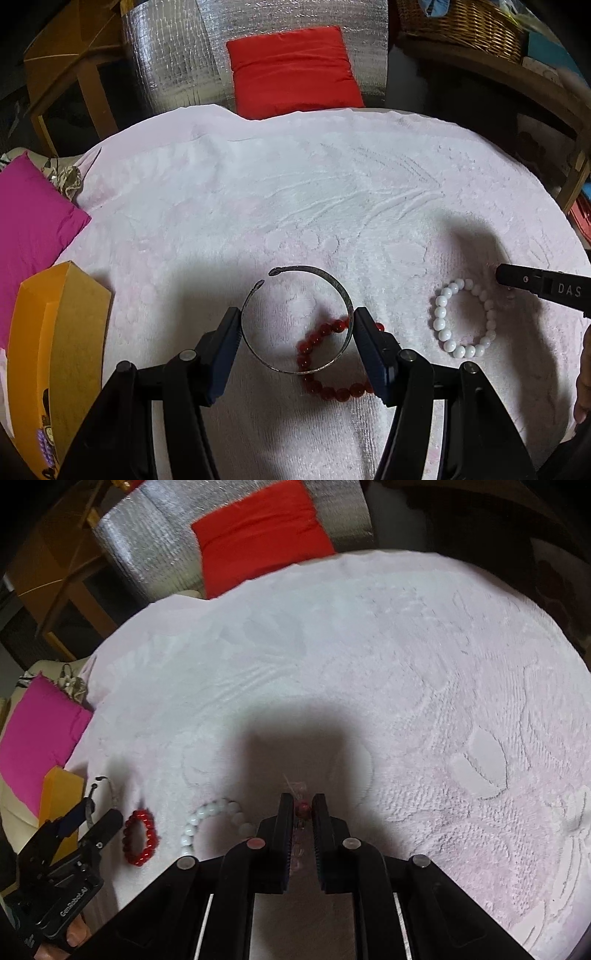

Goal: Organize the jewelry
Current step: 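Grasp the pink crystal bead bracelet with the right tool while the left tool hovers over the silver bangle, then hold the pink bracelet in the right tool while the left tool grasps the silver bangle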

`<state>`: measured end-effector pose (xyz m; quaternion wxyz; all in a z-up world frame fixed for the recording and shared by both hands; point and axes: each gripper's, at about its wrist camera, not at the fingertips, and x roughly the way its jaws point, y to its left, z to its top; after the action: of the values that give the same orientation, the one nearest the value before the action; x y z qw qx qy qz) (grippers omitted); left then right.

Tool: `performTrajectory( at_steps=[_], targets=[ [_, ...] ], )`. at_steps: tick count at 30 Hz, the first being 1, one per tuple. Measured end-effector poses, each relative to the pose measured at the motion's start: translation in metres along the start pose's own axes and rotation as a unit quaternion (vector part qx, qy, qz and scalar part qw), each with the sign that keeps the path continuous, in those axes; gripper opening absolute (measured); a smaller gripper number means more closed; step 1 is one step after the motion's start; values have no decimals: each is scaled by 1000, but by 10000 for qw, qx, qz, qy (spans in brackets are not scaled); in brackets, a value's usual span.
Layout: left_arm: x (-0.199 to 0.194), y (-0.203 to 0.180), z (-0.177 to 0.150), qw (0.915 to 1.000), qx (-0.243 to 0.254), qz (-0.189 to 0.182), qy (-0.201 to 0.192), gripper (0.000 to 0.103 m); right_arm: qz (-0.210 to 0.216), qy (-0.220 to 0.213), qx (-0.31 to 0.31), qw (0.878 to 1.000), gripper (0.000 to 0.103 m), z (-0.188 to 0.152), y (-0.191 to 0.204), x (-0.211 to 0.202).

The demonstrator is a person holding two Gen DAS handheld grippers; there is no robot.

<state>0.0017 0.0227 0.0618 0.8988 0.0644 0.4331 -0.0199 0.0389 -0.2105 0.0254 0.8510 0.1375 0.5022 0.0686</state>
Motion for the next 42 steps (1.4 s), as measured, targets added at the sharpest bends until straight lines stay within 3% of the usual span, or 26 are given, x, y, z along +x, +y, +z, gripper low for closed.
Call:
performTrajectory(
  at_steps=[10, 24, 32, 34, 36, 38, 40, 42],
  targets=[
    [10, 0, -1, 9999, 93, 59, 122, 63, 346, 41, 64, 9994, 14, 2, -9, 2],
    [16, 7, -3, 9997, 23, 6, 259, 63, 662, -310, 371, 9966, 11, 6, -25, -20],
    [21, 28, -5, 9975, -229, -293, 600, 63, 586, 144, 783, 9951, 14, 14, -45, -2],
    [21, 33, -5, 9972, -265, -284, 638, 63, 619, 147, 872, 9942, 20, 16, -48, -4],
    [21, 38, -5, 9968, -315, -297, 669, 64, 517, 51, 907, 9945, 44, 17, -49, -9],
    [22, 42, -6, 9966, -332, -270, 708, 68, 535, -57, 894, 9945, 53, 16, -48, -11],
    [24, 46, -6, 9960, -361, -239, 776, 68, 526, -19, 710, 9961, 51, 15, -42, -9],
    [25, 51, -7, 9954, -411, -241, 836, 68, 312, 20, 341, 9989, 34, 12, -30, -6]
  ],
)
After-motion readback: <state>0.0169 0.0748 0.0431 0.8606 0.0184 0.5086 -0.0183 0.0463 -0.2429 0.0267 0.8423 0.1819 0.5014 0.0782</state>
